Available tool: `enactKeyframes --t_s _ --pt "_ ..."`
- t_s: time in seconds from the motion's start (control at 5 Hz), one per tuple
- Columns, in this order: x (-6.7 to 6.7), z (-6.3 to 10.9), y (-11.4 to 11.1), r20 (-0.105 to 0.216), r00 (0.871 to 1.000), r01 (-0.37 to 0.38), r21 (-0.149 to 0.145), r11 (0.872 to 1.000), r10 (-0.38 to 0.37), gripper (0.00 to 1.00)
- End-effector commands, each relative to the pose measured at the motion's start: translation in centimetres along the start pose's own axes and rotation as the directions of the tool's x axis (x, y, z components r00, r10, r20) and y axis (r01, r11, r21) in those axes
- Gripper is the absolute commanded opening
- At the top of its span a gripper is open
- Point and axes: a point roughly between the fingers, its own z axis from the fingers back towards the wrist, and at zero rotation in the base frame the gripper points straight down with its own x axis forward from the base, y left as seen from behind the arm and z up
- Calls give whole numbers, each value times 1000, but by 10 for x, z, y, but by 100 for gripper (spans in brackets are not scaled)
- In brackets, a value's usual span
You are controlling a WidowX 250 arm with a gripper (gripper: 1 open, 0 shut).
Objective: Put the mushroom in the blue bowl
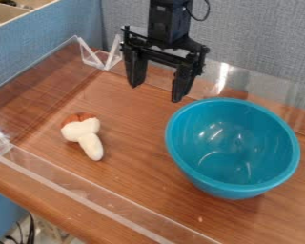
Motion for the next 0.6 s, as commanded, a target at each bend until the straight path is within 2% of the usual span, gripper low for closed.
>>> enactKeyframes --t_s 0.0,0.2,0.4 --pt "-7 -15 22 0 996 -91 -13 996 91 100" --pt "-21 -41 58 -10 973 -232 -30 972 231 100" --pt "-30 -51 83 15 949 -314 -40 949 315 100"
